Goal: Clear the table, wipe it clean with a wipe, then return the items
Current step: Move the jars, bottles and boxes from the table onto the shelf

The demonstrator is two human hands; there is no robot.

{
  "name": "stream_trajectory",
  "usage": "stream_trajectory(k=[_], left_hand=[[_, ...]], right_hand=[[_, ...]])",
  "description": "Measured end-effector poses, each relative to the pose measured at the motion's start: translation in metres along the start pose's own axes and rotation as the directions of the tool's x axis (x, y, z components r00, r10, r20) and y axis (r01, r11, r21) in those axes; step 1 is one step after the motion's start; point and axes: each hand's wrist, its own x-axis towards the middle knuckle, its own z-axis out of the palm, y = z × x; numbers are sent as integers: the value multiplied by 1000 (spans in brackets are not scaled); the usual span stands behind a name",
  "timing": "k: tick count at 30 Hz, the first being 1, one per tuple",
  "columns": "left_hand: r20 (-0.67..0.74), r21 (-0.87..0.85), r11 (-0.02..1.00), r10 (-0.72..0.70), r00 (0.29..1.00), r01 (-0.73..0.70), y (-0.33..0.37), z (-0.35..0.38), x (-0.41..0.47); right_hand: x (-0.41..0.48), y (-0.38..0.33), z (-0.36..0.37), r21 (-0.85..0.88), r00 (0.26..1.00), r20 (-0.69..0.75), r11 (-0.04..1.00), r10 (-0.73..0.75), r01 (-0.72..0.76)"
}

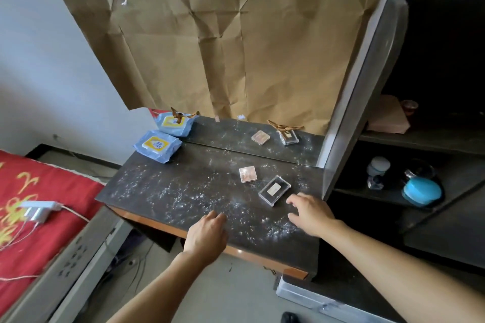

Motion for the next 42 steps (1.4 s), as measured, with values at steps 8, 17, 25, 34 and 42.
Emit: stream_trajectory(k=[8, 17, 25, 34, 42], left_hand=[[119, -38, 998, -47, 992, 52, -34, 22, 57], [264, -58, 995, -62, 962, 80, -38, 44, 159], [301, -39, 999, 45, 952, -35, -23, 66, 252], [287, 44, 964, 241, 927, -264, -18, 89, 279], [366, -59, 956, 288, 885, -287, -34, 70, 282]], right_hand=[[96, 2, 25, -157, 978, 205, 984, -46, 79], [172, 18, 52, -254, 899, 436, 953, -40, 165], [171, 34, 52, -256, 958, 252, 945, -138, 204], [136, 31, 64, -152, 988, 142, 988, 53, -31], [103, 0, 50, 37, 918, -77, 921, 389, -388]])
